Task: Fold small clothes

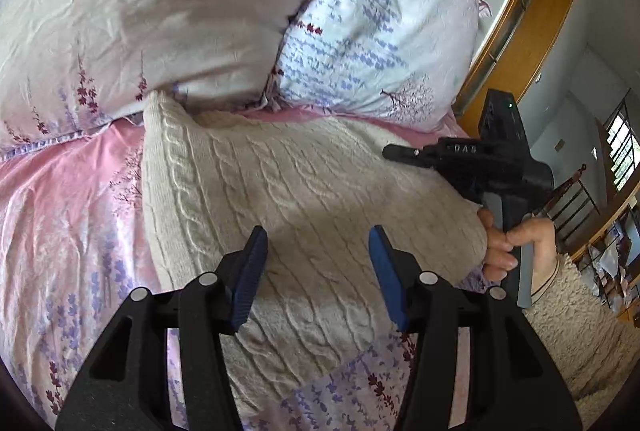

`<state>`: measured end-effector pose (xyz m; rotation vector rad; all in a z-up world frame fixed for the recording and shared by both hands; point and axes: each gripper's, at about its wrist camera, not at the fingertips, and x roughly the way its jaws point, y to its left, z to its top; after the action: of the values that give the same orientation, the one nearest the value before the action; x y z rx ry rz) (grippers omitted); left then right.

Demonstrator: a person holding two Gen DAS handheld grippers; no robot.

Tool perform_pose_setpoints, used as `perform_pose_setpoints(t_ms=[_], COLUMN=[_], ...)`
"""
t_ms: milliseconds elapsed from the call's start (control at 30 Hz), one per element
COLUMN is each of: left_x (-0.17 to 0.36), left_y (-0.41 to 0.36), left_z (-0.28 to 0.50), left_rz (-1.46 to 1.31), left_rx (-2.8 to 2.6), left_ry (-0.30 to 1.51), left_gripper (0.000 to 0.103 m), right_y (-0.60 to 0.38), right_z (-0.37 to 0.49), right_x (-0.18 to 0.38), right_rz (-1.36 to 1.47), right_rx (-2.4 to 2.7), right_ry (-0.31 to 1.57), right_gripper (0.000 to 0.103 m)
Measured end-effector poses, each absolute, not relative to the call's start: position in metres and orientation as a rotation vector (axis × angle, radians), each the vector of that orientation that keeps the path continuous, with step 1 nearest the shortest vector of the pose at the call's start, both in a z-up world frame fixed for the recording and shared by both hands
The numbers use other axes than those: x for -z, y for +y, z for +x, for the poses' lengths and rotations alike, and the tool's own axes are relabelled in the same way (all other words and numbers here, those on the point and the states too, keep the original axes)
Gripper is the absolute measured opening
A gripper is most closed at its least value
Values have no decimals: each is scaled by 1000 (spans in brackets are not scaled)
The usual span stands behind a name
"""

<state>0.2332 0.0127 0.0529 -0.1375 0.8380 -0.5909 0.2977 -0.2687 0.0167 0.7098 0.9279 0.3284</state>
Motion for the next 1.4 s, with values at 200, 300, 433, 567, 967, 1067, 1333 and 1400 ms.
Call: perform_pose_setpoints(t_ms=[200, 300, 433, 567, 967, 1067, 1333, 1400], left_x=[-42, -44, -56, -59, -22, -19, -36, -39], left_y=[8, -2, 10, 11, 20, 21, 33, 36], left_z=[237, 233, 208, 179, 185, 190, 171, 157], left_rz=[-125, -70, -101, -27, -127, -160, -160, -107], left_rx=[575, 547, 570, 525, 475, 468, 412, 292], left_ry=[835, 818, 787, 729, 861, 871, 841, 829], left_gripper=[48, 50, 54, 59, 61, 61, 70, 94], right_y=[-276, -267, -257, -238, -227, -229, -216, -209], right_z=[304, 299, 253, 197, 174, 173, 150, 134], right_x=[0, -14, -53, -73, -33, -27, -51, -63], right_rz=[701, 602, 476, 362, 274, 302, 238, 150], right_rx=[-250, -232, -286, -395, -296, -251, -152, -78], right_ry=[978, 970, 846, 764, 863, 856, 774, 697], right_gripper=[10, 19, 29, 40, 39, 40, 78, 101])
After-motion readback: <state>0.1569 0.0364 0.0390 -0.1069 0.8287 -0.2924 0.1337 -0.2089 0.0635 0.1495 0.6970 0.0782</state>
